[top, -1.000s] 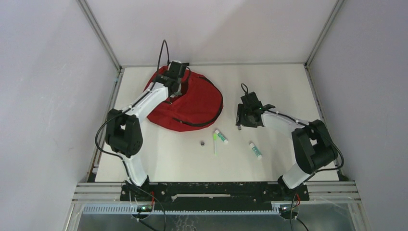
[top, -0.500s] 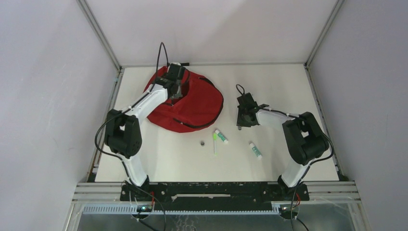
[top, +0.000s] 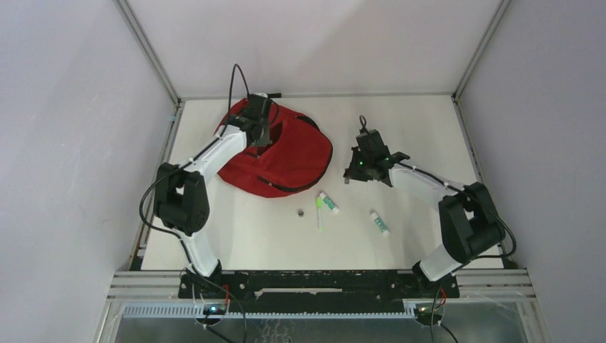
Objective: Pack the student bag
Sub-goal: Pick up the stationery from the center of the board, then place the stationery in the student bag.
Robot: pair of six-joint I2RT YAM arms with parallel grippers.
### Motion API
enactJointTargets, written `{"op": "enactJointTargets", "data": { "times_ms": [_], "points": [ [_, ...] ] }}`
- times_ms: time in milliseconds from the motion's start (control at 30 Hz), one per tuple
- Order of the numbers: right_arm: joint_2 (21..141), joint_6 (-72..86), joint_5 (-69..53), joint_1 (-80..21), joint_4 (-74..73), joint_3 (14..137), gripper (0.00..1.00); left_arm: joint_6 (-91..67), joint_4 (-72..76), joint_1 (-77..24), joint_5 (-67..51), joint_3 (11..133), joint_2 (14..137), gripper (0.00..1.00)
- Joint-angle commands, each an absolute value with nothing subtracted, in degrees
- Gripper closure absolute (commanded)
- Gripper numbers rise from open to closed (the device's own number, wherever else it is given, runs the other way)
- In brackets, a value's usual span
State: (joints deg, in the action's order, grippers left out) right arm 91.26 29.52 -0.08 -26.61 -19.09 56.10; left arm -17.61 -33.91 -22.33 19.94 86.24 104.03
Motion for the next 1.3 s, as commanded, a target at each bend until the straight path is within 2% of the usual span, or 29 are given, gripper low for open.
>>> {"op": "enactJointTargets", "data": {
  "times_ms": [0,333,800,1100,1167,1267],
  "points": [
    [87.6,34.2,-7.9,-29.5,-13.6,61.8,1.0,-18.7,-32.1,-21.5,15.2,85.6,99.8,1.0],
    [102.2,43.9,-15.0,-35.0,-2.8,80.0,1.0,-19.9,-31.5,-17.8,5.5,84.7,97.4,1.0],
    [126.2,53.3,-14.3,-38.4,-3.9,106.9,1.0,-21.1,-30.7,-15.9,0.8,83.0,96.7,1.0],
    [128.5,55.0,-11.3,-38.5,-3.7,106.9,1.0,-22.5,-29.9,-14.1,-2.7,82.3,96.0,1.0],
    [130.0,55.0,-11.5,-38.5,-5.0,108.7,0.94,-22.6,-29.6,-14.0,-3.7,82.3,96.0,1.0],
    [131.9,53.9,-11.9,-38.6,-8.8,112.7,0.68,-22.9,-29.4,-13.9,-4.0,82.1,96.1,1.0]
  ]
}}
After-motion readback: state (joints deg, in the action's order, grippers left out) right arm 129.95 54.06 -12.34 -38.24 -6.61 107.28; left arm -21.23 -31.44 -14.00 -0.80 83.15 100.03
